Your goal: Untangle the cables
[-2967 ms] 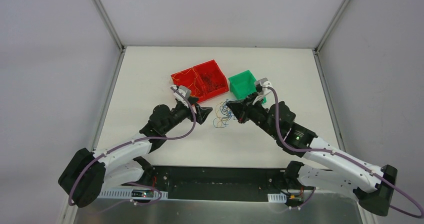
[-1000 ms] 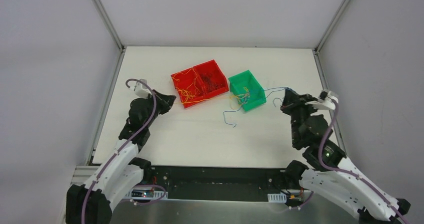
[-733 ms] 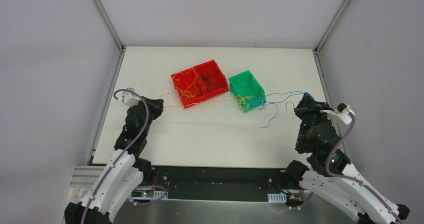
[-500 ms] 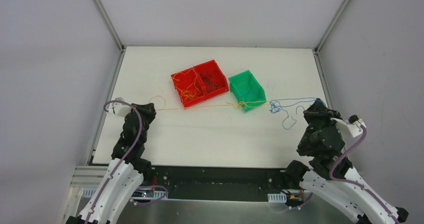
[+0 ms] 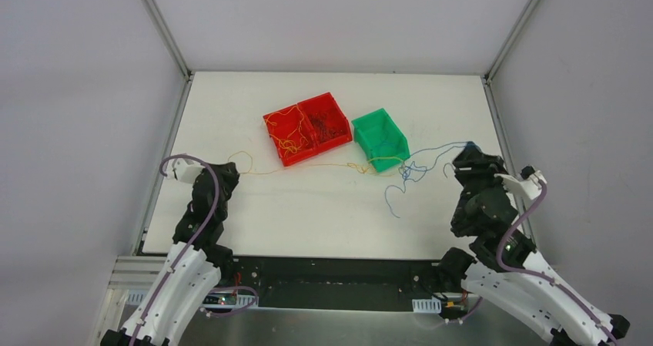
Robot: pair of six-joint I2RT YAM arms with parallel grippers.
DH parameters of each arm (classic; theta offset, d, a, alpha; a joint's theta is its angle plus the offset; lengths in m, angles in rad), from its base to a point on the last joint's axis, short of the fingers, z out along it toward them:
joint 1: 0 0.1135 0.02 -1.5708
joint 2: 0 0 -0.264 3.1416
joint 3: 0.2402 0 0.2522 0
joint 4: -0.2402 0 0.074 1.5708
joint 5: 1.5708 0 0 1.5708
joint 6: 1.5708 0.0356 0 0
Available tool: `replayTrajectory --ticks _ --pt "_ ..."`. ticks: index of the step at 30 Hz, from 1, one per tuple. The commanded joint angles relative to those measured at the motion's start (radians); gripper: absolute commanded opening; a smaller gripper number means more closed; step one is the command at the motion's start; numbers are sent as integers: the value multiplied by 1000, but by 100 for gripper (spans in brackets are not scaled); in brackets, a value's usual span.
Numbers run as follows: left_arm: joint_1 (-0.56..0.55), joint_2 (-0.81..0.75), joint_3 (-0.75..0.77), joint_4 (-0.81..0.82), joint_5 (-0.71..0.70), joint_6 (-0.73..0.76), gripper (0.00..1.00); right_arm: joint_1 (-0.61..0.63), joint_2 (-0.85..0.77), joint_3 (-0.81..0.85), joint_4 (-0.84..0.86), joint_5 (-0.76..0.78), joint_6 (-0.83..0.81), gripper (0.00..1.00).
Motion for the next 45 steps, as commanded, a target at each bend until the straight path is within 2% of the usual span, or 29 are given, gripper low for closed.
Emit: replayTrajectory --ticks 1,2,4,6,11,15,20,23,28,36,41,43,44,45 --pt "7 46 2 239 180 74 0 -6 136 35 33 -193 -66 69" --pt "7 60 -7 291 228 75 0 -5 182 67 -23 -211 -47 76" --pt "7 85 -19 391 319 91 0 -5 263 141 -133 -243 -16 82" --pt "7 109 -16 460 402 108 0 -3 312 179 -162 -338 -49 82" --pt "7 169 9 560 568 119 0 -3 348 147 -86 -658 -165 85" --pt "5 190 29 586 622 121 0 -3 430 175 -128 -772 -168 85" --pt "4 164 11 582 586 120 0 -1 581 167 -168 -800 -35 85" --pt "4 163 10 565 572 122 0 10 685 181 -181 -877 -39 83" --pt "4 167 13 541 552 122 0 22 831 218 -298 -835 -29 82" --pt "4 159 10 481 498 106 0 23 1071 266 -363 -868 37 84" --pt "4 145 14 442 454 96 0 2 1215 294 -347 -910 103 85" --pt "4 136 14 426 445 96 0 -9 1264 315 -357 -906 120 72" --pt "4 131 14 418 433 96 0 -17 1278 321 -361 -904 127 58" --pt "4 125 15 405 420 96 0 -27 1283 322 -364 -895 136 33"
